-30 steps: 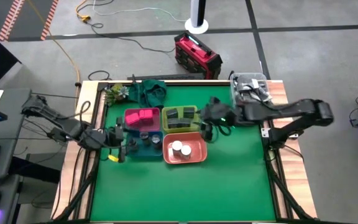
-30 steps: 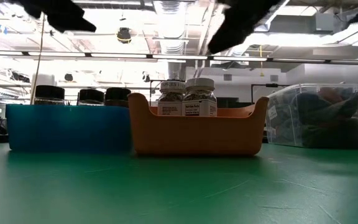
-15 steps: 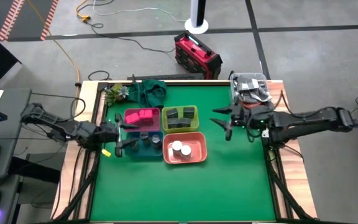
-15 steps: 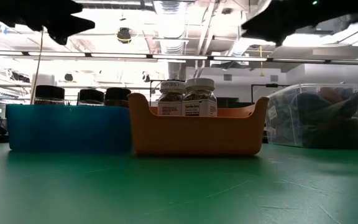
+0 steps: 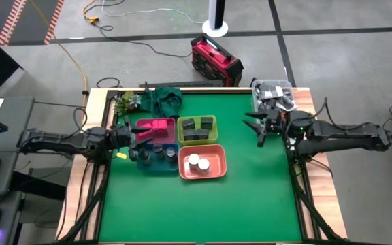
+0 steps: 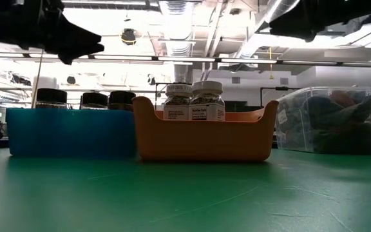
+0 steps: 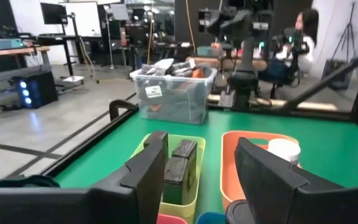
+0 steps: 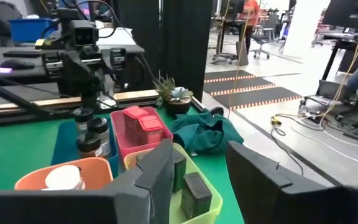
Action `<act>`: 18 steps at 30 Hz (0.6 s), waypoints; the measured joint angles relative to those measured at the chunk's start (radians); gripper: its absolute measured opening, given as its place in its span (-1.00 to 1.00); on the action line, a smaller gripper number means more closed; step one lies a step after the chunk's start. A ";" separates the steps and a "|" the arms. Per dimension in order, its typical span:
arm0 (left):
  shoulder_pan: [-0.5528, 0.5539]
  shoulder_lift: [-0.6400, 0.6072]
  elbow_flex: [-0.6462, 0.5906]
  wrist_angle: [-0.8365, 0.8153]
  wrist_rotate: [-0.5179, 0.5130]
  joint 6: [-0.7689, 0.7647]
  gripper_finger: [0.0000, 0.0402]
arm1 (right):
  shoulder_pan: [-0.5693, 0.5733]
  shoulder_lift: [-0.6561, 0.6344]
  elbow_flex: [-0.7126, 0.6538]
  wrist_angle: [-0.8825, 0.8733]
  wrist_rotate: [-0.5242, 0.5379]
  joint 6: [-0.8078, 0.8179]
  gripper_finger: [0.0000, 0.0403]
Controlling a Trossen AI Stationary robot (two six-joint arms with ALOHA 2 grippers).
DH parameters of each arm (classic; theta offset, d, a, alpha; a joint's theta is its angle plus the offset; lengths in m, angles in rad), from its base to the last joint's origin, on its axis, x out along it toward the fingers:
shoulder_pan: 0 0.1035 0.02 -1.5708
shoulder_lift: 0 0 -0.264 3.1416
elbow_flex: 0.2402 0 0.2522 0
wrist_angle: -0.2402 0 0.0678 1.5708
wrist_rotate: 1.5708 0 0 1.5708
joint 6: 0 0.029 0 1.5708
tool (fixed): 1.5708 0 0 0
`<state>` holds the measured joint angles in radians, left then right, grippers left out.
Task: Sort spices by type
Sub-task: Return to Home Position
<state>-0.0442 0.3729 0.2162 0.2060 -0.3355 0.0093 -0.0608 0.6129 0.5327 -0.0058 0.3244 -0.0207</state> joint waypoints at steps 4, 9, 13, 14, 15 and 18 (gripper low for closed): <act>0.001 -0.086 -0.055 0.004 -0.001 -0.033 -0.11 | 0.009 -0.007 0.000 -0.023 0.000 0.006 -0.14; 0.001 -0.188 -0.105 -0.011 -0.006 -0.052 -0.12 | 0.022 -0.006 -0.122 0.151 -0.004 0.017 -0.14; 0.000 -0.273 -0.147 -0.014 -0.005 -0.062 -0.12 | 0.020 -0.006 -0.254 0.336 -0.007 0.038 -0.14; -0.001 -0.294 -0.156 -0.015 0.002 -0.063 -0.12 | 0.020 -0.007 -0.279 0.381 -0.007 0.039 -0.14; -0.001 -0.313 -0.161 -0.021 0.014 -0.061 -0.12 | 0.020 -0.008 -0.301 0.421 -0.007 0.039 -0.14; -0.002 -0.366 -0.169 -0.038 0.043 -0.059 -0.12 | 0.021 -0.007 -0.354 0.481 -0.008 0.032 -0.14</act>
<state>-0.0460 0.0073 0.0468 0.1679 -0.2925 -0.0496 -0.0399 0.6062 0.1788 0.4752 0.3164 0.0112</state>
